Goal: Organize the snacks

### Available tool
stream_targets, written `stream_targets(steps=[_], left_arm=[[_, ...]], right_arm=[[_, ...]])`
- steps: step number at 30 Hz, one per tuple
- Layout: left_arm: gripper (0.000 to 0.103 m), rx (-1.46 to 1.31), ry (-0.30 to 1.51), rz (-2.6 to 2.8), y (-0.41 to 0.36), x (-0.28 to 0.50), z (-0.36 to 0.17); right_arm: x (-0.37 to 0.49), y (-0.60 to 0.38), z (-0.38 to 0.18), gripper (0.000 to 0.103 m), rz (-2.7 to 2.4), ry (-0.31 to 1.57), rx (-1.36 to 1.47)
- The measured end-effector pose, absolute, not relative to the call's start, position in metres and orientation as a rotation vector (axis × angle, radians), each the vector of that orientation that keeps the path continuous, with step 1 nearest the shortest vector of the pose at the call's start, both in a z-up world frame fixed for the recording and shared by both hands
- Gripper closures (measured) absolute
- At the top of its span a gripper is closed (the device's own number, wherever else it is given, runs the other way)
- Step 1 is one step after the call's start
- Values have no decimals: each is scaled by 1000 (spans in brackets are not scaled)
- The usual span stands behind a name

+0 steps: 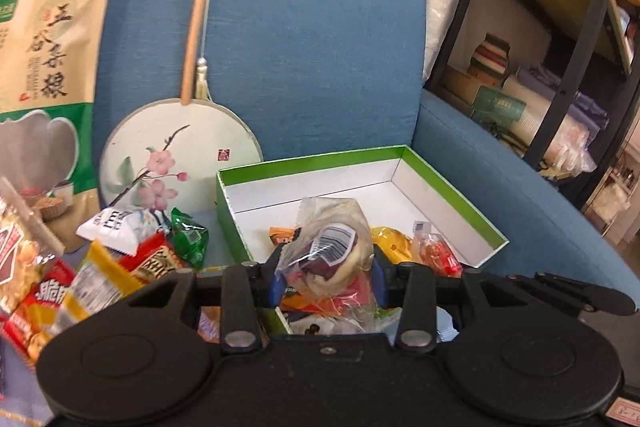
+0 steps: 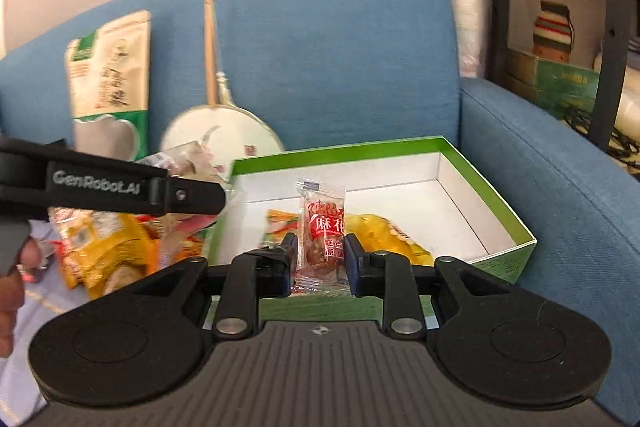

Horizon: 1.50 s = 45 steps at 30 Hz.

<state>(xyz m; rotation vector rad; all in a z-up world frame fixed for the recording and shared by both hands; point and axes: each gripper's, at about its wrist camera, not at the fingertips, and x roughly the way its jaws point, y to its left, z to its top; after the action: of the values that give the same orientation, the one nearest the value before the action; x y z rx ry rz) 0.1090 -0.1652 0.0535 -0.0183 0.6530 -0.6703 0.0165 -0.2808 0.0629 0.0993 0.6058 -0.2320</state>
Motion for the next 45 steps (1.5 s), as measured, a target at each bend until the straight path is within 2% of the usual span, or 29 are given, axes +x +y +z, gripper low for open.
stream_targets(steps=[4,5,6,7,8,9,17,22,30,41,42,43,44,45], left_arm=[[40,-4,675,-670,-172,120,38],[32,-2,673,-664,-173,122,35],[0,-4,673,-654,-171,123,32],[0,-11,674,-641,-169,123,30],[0,-23,665,-617,-164,121,29],[0,-36,641,-593,-158,118,30],[0,-24,647,-510,-112,103,52],[0,-23,662,-415,-63,87,50],[0,-10,749,-287,3,61,12],[0,-78,731,-227,60,47,12],[0,-82,731,-224,64,47,11],[0,-84,733,-224,67,47,10],[0,-87,737,-221,70,47,9],[0,-91,738,-219,73,48,8]], right_arm=[[28,-290,50,59,-237,614,111],[29,-292,47,57,-228,610,113],[29,-293,44,55,-214,602,113],[29,-293,42,40,-216,607,106],[29,-292,41,12,-233,616,93],[26,-291,40,0,-254,610,76],[2,-276,65,0,-228,556,72],[-14,-245,76,0,-140,588,77],[-14,-193,49,0,44,710,104],[61,-129,15,0,123,819,109],[68,-127,11,2,98,826,113],[74,-125,6,20,79,837,112],[78,-125,1,70,77,855,112],[78,-126,-2,76,83,868,129]])
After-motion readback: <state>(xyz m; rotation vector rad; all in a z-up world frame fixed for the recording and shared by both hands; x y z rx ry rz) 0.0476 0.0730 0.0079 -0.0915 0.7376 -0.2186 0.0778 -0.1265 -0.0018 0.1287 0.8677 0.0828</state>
